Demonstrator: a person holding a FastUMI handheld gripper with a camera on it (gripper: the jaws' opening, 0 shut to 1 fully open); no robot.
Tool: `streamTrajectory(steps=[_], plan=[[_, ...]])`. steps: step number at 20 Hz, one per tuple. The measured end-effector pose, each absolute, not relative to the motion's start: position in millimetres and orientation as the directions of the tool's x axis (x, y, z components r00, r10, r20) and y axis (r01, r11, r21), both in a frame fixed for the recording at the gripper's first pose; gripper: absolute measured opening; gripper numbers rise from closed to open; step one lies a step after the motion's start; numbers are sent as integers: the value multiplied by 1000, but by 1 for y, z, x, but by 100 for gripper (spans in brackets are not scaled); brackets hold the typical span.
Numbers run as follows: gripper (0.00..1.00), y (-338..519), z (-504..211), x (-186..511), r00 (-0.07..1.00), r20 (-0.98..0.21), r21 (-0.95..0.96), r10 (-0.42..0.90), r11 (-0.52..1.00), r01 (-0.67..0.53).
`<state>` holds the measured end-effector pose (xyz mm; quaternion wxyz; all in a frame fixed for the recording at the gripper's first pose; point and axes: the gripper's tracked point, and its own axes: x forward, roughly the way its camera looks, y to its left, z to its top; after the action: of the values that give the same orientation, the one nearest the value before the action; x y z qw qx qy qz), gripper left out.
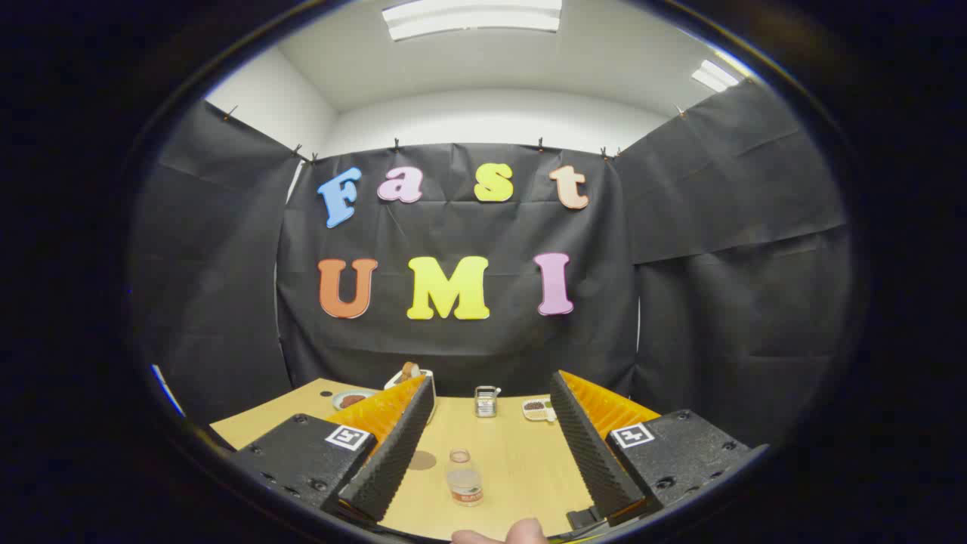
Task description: Take the bottle from table, then pour the juice into the cup, finally place the bottle on the coaster
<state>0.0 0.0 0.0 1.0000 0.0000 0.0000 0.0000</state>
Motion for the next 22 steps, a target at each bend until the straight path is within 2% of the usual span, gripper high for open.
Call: streamTrajectory(steps=[22], plan=[[100,3,5,-4,1000,9,-15,-10,1000,10]])
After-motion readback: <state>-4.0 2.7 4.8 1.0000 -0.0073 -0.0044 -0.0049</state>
